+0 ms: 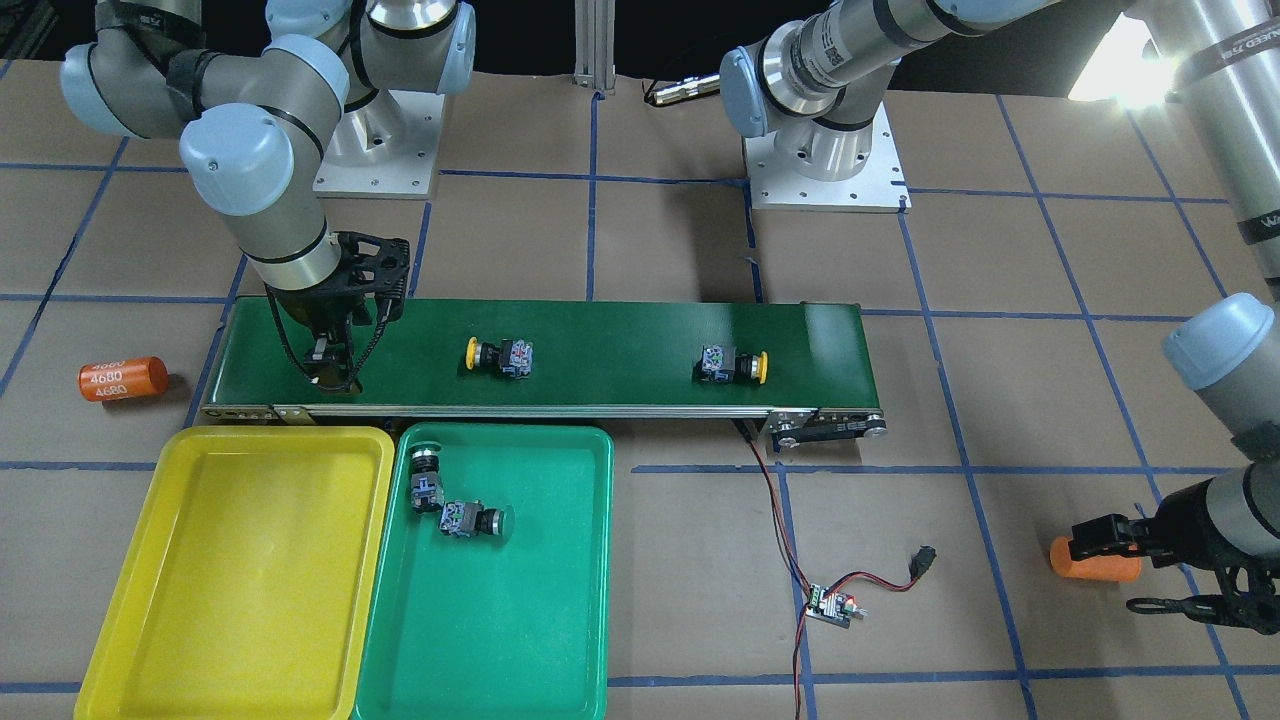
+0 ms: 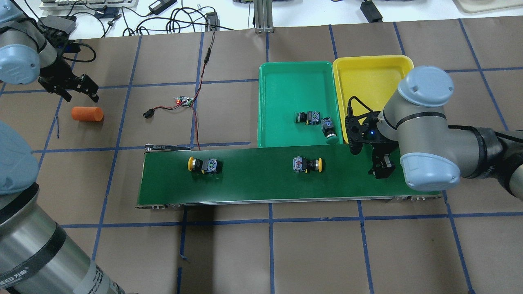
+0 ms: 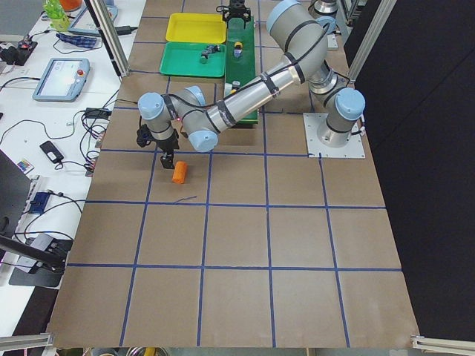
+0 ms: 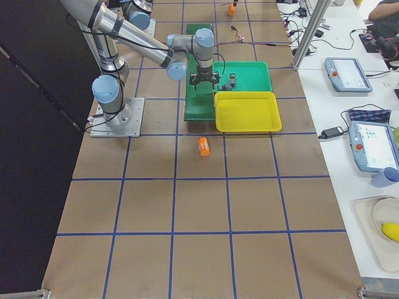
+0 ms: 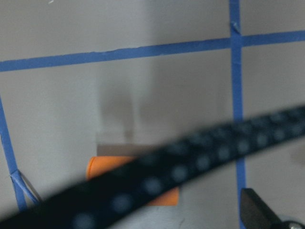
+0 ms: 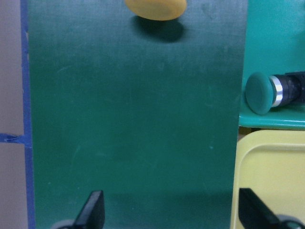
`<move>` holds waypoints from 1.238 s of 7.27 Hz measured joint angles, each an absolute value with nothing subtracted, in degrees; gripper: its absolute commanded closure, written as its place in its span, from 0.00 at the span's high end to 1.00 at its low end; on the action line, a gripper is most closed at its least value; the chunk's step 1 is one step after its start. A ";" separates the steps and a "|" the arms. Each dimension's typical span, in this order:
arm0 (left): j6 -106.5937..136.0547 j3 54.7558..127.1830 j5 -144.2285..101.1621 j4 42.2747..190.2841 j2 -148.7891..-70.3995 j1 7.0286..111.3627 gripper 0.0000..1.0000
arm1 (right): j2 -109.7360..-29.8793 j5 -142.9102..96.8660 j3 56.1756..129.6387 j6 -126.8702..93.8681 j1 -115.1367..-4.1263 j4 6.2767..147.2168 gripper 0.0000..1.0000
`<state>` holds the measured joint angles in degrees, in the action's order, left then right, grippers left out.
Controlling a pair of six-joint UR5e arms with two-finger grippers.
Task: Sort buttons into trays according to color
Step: 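Grasp the arriving yellow button with the right gripper while the left gripper lowers, then place the yellow button in the yellow tray while the left gripper grasps the battery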
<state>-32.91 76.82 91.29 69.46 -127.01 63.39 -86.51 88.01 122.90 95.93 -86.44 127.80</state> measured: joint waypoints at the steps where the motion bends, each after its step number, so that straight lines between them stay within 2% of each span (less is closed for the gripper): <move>1: -33.85 77.15 91.13 69.46 -127.20 62.98 1.00 | -86.59 87.62 122.96 95.11 -86.61 127.79 1.00; 9: -37.09 76.80 89.44 69.26 -128.66 60.98 1.00 | -85.47 87.48 122.86 84.91 -95.38 127.76 1.00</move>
<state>-37.09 76.80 89.44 69.26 -128.66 60.98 -85.47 87.48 122.86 84.91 -95.38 127.76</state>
